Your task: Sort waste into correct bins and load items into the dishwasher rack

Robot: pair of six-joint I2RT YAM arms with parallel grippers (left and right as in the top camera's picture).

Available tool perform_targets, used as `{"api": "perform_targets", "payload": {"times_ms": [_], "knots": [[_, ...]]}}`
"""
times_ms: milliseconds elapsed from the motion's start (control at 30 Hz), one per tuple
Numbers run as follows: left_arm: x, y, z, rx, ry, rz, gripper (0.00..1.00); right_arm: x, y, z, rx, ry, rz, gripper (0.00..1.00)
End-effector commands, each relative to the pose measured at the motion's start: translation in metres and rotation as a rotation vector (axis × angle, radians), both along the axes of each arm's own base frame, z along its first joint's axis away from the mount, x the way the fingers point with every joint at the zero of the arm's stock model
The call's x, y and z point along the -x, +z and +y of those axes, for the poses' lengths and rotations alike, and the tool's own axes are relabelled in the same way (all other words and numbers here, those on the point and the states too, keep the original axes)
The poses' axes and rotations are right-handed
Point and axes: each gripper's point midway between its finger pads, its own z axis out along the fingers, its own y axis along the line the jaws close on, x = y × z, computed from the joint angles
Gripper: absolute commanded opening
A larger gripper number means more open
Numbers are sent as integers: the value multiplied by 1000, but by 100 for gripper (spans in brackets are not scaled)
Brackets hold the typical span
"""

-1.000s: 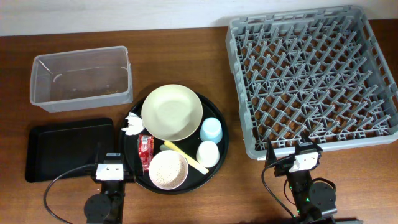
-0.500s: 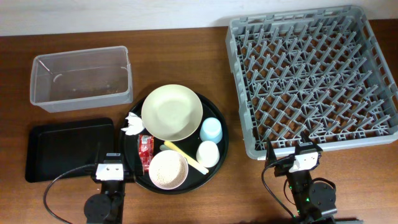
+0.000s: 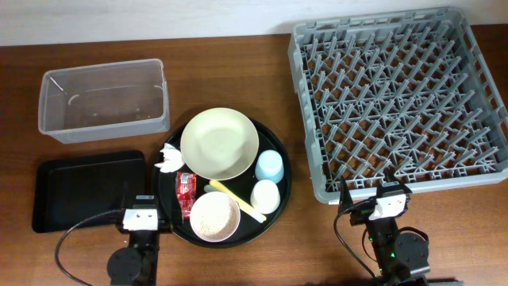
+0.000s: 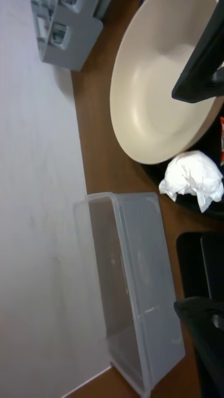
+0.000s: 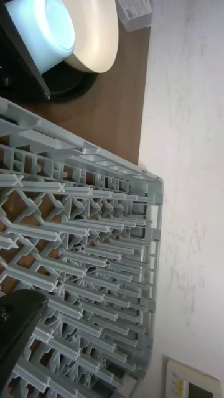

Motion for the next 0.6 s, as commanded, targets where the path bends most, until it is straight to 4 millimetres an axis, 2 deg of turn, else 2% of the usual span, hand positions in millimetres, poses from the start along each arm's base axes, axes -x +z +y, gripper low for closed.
{"api": "perform_targets", "payload": {"times_ms": [0, 200, 300, 433, 567], "knots": [[0, 0, 5, -48, 26, -1, 100, 0, -3, -2, 7, -8, 4, 98], [0, 2, 0, -45, -5, -9, 100, 0, -3, -1, 6, 0, 2, 98], [0, 7, -11, -40, -66, -30, 100, 1, 4, 11, -2, 66, -23, 98], [3, 45, -15, -35, -92, -157, 100, 9, 32, 24, -11, 151, -72, 98], [12, 86, -17, -33, -100, -230, 100, 20, 72, 23, -11, 152, -70, 98]]}}
